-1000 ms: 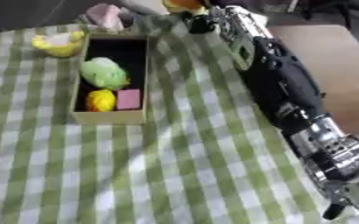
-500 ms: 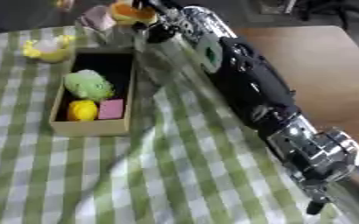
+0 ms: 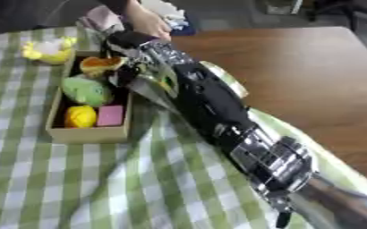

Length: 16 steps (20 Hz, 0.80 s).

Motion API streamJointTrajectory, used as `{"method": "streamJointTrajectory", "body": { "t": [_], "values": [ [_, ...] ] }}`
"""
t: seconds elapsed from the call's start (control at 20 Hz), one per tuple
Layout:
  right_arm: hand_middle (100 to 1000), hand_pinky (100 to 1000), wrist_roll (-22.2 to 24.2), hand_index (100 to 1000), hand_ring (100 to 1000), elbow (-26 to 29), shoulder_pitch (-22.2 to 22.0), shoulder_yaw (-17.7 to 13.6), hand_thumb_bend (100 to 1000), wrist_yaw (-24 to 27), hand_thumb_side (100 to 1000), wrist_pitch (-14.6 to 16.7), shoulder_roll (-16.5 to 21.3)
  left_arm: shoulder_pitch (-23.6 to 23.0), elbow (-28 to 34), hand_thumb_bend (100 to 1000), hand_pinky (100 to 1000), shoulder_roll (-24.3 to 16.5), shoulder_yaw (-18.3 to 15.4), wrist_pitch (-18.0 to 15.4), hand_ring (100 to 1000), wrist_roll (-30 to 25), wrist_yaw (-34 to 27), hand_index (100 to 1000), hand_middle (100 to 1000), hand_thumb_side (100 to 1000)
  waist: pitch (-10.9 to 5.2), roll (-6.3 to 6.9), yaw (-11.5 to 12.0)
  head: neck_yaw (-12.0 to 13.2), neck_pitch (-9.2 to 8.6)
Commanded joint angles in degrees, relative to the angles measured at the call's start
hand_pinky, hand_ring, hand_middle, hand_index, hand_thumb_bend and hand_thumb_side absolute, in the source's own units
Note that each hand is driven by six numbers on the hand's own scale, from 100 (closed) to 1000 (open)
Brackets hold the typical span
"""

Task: Pick up objects on the table and place them in the box.

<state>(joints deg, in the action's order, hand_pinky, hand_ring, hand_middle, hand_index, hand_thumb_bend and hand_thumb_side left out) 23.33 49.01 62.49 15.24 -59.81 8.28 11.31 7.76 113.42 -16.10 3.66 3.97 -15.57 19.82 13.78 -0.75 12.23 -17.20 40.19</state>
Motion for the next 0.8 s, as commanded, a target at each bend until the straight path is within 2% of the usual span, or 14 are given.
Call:
{"method": "streamJointTrajectory", "body": {
  "t": [0.05,0.2,0.35,0.7,0.8],
  "values": [
    [913,861,3.4,994,873,-0.6,1.1,-0.4,100,-5.0,757,1.3,-0.3,0.6,1.2,100,782,-0.5,-0.2,-0.1,728,-0.2,-0.3,885,753,667,-1.70,-0.62,0.2,-0.1,-0.68],
    [990,897,4.9,1000,921,0.3,1.3,-0.8,100,-8.0,791,1.4,0.0,0.6,1.2,100,783,-0.5,-0.2,-0.1,728,-0.2,-0.3,885,753,668,-1.76,-0.65,0.1,0.0,-0.71],
    [1000,926,5.4,1000,950,1.4,1.5,-1.3,100,-8.4,770,1.1,0.6,0.5,1.2,100,782,-0.6,-0.3,-0.1,728,-0.2,-0.3,886,753,667,-1.85,-0.61,-0.1,0.0,-0.77],
    [1000,942,6.5,1000,960,6.9,3.0,-1.6,100,-3.6,662,0.9,3.8,0.4,1.2,100,782,-0.8,-0.4,0.0,728,0.0,-0.2,886,753,667,-2.06,-0.65,-0.6,0.3,-0.82],
    [1000,929,6.3,1000,948,9.2,3.4,-2.0,100,-0.9,597,0.4,5.5,0.3,1.2,100,782,-0.9,-0.6,0.0,728,0.1,-0.2,886,753,667,-2.15,-0.70,-0.9,0.5,-0.77]
  ]
}}
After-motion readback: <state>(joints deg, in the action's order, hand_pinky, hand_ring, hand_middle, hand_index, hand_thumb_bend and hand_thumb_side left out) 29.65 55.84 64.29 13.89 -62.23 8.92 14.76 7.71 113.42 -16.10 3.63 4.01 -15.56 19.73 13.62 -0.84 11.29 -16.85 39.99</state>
